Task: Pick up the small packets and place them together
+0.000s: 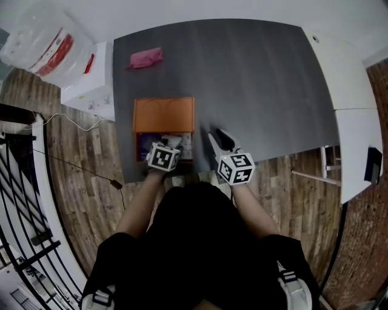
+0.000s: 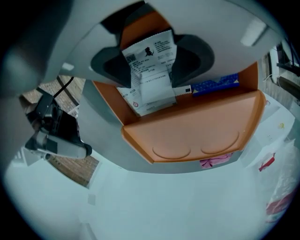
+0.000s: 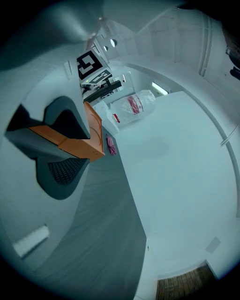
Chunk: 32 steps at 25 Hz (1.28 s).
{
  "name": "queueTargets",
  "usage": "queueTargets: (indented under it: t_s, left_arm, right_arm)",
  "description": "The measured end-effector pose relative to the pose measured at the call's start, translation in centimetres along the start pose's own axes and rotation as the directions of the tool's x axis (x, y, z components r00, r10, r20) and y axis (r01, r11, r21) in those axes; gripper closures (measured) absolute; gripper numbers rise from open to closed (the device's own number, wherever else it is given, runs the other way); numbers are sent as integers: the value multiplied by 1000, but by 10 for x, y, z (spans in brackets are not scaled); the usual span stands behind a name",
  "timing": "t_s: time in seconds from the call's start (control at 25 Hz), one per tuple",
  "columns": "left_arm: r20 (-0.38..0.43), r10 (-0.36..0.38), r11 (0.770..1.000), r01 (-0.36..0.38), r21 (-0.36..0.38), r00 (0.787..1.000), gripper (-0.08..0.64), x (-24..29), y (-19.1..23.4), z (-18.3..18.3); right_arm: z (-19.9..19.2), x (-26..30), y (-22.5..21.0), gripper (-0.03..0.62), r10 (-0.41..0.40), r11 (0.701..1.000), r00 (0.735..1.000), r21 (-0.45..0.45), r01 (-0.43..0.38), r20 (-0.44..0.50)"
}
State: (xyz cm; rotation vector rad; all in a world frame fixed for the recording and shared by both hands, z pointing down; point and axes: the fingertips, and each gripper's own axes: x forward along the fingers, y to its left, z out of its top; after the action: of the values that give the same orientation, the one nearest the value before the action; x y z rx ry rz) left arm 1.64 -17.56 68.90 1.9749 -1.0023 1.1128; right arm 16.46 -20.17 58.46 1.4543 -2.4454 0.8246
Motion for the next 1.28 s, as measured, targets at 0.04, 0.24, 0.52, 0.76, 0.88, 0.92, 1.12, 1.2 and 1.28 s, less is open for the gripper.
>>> queueTargets:
  t_s: [0.04, 0.24, 0.52, 0.76, 0.88, 0.92, 1.12, 1.2, 1.28]
  left_arm:
    - [-10, 8, 1000, -8, 1, 1000, 288, 0, 1, -1]
    - [-14, 11, 1000, -11, -11, 1000, 301, 2, 2, -2]
    - [7, -3, 1000, 4, -23, 1000, 364, -2, 3, 1]
    - [52, -36, 999, 37, -19, 998, 365, -12, -1, 10]
    - [77, -70, 997, 72, -23, 995, 367, -22, -2, 17]
    - [81, -94, 995, 97, -30, 992, 367, -24, -4, 18]
    - [125, -213, 970, 225, -92, 969, 367, -40, -13, 24]
    - [139, -252, 960, 265, -88, 958, 367, -47, -19, 25]
    - [160, -279, 953, 293, -73, 947, 367, -55, -26, 28]
  right_arm:
    - [-1, 0, 0, 463, 0, 1000, 1000, 3, 0, 0]
    - [-3, 1, -2, 472, 5, 1000, 1000, 4, -5, -6]
    - [-1, 5, 1, 483, 13, 1000, 1000, -9, -13, -16]
    - [2, 8, 6, 486, 26, 999, 1000, -25, -26, -15]
    - [4, 11, 10, 488, 32, 999, 999, -33, -32, -13]
    - [5, 11, 11, 488, 34, 999, 999, -37, -34, -11]
    - [9, 13, 17, 489, 39, 998, 999, -52, -39, -7]
    - [9, 13, 18, 489, 39, 998, 999, -57, -39, -6]
    - [10, 13, 19, 491, 38, 997, 999, -61, -38, -5]
